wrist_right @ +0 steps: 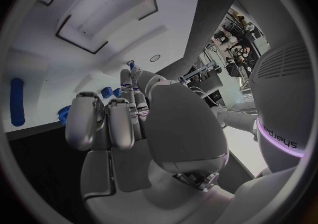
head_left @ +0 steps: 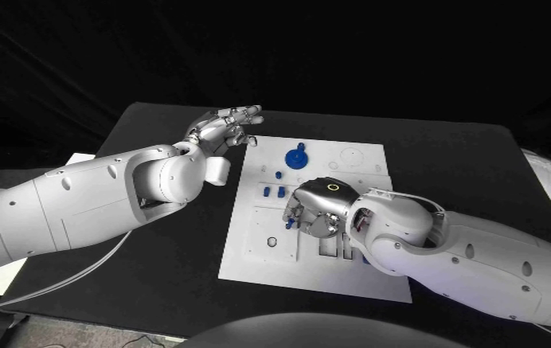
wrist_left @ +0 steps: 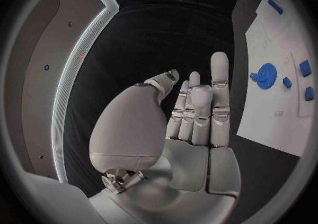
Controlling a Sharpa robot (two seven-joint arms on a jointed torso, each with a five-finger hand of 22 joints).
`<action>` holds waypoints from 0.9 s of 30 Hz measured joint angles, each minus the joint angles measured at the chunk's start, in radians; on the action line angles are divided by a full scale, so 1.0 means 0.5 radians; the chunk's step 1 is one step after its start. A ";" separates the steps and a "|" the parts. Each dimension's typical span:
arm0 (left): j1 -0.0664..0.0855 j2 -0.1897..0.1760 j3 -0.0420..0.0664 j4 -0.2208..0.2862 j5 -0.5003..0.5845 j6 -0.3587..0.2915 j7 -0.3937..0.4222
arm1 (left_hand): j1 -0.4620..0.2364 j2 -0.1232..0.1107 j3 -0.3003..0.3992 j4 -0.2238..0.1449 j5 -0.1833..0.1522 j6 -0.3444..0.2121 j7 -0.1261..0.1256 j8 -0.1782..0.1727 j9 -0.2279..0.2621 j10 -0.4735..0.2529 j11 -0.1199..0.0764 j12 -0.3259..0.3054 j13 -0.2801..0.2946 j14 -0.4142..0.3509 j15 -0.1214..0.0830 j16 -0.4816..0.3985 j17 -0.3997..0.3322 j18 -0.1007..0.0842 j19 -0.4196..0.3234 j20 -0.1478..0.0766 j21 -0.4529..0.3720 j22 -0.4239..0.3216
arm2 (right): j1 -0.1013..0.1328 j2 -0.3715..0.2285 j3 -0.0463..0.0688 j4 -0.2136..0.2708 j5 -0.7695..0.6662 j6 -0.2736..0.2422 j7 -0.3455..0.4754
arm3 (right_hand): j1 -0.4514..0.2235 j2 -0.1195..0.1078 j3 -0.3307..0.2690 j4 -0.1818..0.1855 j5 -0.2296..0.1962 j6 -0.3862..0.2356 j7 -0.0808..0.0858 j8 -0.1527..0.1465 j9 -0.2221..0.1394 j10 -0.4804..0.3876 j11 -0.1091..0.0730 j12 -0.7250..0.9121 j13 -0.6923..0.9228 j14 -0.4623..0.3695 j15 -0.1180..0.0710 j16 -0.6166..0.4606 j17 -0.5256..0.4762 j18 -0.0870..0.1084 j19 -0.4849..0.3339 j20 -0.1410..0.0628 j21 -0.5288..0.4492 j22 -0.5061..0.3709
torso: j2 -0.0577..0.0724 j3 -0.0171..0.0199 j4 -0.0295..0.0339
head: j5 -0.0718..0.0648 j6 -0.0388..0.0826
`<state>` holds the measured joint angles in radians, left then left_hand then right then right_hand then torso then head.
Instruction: Assemble the parts on the task board
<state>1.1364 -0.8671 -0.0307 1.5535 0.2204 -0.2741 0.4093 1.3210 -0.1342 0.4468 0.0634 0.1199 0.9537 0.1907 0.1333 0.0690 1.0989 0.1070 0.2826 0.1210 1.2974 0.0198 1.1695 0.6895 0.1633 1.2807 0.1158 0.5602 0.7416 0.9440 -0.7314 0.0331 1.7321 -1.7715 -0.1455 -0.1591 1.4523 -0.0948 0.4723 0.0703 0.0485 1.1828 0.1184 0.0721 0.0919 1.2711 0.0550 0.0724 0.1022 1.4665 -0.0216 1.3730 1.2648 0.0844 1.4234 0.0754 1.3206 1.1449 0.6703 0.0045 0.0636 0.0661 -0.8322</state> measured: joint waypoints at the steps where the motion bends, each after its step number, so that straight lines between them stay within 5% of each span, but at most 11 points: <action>1: 0.000 0.001 0.000 0.000 -0.002 0.001 -0.001 | 0.000 0.000 -0.003 0.003 0.000 0.000 0.000 0.000 0.000 -0.004 0.004 0.000 0.000 0.000 0.000 0.000 0.000 0.000 0.000 0.000 -0.004 -0.001 | 0.000 0.001 0.000 0.000 0.000 0.006 -0.001 | 0.000 0.000 0.000 0.000 0.000 0.000 0.000 -0.001 0.000 0.000 0.000 0.000 0.000 0.000 0.000 0.000 0.000 0.000 0.000 0.000 0.000 0.000 | 0.000 0.0000 0.000 | 0.000 -0.001; 27: 0.000 -0.001 0.000 0.003 -0.028 0.017 -0.011 | 0.000 0.000 -0.005 0.006 0.000 0.000 0.000 0.000 0.000 -0.007 0.007 0.000 -0.001 0.000 0.000 0.000 -0.002 0.000 0.000 0.000 -0.009 -0.002 | -0.008 0.076 -0.012 -0.059 -0.102 0.054 -0.031 | -0.008 -0.009 0.000 0.000 -0.002 -0.004 0.009 0.008 0.000 0.002 0.009 0.000 -0.002 0.000 0.000 0.000 0.000 0.000 0.000 0.000 0.000 0.000 | 0.000 -0.0017 0.003 | 0.011 -0.034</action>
<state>1.1363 -0.8677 -0.0307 1.5550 0.2064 -0.2654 0.4039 1.3210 -0.1342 0.4441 0.0662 0.1199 0.9537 0.1907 0.1333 0.0690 1.0953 0.1106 0.2826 0.1207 1.2975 0.0198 1.1695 0.6885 0.1632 1.2808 0.1158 0.5555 0.7405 0.9399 -0.6933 0.0270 1.7026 -1.8225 -0.1186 -0.1747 1.4483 -0.0991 0.4721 0.0703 0.0476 1.1809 0.1230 0.0763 0.0918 1.2723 0.0594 0.0726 0.1014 1.4665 -0.0216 1.3730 1.2649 0.0844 1.4233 0.0754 1.3206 1.1449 0.6703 0.0036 0.0650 0.0714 -0.8493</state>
